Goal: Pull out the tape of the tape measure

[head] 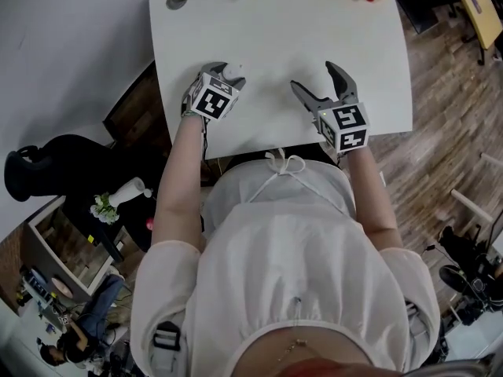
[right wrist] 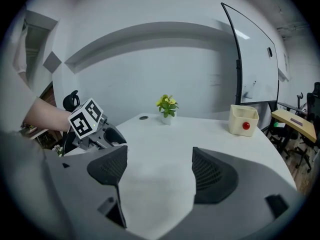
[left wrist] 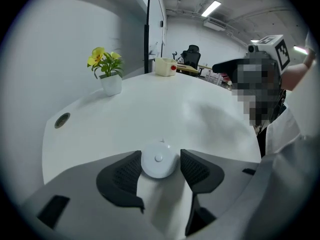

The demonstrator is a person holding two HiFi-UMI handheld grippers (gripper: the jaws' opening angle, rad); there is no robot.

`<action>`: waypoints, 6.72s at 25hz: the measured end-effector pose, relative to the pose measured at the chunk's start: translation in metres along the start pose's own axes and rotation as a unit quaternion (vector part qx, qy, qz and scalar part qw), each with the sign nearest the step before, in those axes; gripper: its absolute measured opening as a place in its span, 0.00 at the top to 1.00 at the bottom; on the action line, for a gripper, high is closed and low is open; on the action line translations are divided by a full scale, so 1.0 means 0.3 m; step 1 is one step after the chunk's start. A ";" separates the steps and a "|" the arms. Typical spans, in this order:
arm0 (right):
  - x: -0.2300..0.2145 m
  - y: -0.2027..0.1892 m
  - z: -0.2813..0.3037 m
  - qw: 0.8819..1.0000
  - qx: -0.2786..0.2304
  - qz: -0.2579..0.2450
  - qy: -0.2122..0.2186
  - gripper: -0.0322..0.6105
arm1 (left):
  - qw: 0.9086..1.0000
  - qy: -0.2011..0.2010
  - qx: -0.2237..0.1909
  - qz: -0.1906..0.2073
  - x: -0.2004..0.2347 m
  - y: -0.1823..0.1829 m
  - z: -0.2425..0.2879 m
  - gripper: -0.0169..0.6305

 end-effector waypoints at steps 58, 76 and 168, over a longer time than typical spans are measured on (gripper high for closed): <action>0.012 0.014 -0.017 0.896 0.125 -0.275 0.326 0.93 | 0.981 -0.111 0.013 0.160 -0.477 0.347 -0.105 0.62; -0.129 -0.011 0.017 0.952 0.197 -0.125 0.198 0.93 | 0.998 -0.044 -0.022 0.039 -0.367 0.320 -0.108 0.62; -0.593 -0.160 -0.132 0.963 0.247 -0.035 -0.099 0.94 | 0.991 0.064 -0.044 -0.107 -0.068 0.141 -0.269 0.62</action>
Point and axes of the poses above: the fingertips, and each gripper's own axes: z forward along the fingers, x to its left, y out of its top, the point moved 5 cm from there along -z, backward along the fingers, and after that the axes turned 8 degrees about -z, right-handed, at the moved point
